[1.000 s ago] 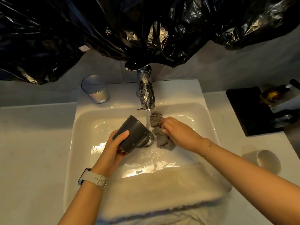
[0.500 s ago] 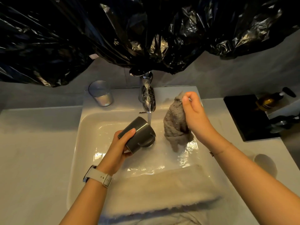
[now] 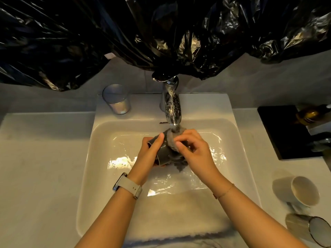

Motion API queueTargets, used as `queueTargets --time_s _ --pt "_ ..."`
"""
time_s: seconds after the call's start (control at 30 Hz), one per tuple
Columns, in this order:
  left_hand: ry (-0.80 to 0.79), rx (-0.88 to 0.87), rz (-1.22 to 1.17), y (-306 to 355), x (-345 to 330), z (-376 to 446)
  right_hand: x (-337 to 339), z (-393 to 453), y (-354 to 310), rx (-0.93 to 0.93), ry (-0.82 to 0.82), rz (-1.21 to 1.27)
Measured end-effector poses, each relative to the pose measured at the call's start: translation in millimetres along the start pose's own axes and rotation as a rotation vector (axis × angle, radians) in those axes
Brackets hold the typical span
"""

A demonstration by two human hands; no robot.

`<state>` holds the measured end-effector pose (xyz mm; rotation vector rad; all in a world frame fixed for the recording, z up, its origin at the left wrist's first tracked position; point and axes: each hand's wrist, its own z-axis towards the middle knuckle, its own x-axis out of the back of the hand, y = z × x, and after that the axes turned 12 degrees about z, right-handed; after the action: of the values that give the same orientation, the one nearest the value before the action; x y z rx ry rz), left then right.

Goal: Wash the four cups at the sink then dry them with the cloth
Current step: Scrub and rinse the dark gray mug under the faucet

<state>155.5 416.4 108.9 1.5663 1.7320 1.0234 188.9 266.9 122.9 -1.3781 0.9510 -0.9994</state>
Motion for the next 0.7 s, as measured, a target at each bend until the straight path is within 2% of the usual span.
queueTargets --time_s 0.1,0.17,0.27,0.4,0.57,0.7 --pt "0.015 -0.027 0.047 -1 2 3 -2 6 1 -0.130 0.191 0.157" --pt "0.023 -0.065 0.057 -1 5 5 -1 11 4 -0.318 0.219 0.150" --pt "-0.015 -0.145 0.082 0 12 10 6 16 5 -0.525 0.078 0.168" --pt "-0.105 -0.186 0.233 7 20 17 13 16 2 -0.460 -0.107 0.263" --pt "-0.124 -0.097 0.199 5 13 25 10 17 3 -0.569 -0.164 0.468" --pt "-0.048 0.005 0.097 4 4 32 2 20 2 -0.645 -0.215 0.536"
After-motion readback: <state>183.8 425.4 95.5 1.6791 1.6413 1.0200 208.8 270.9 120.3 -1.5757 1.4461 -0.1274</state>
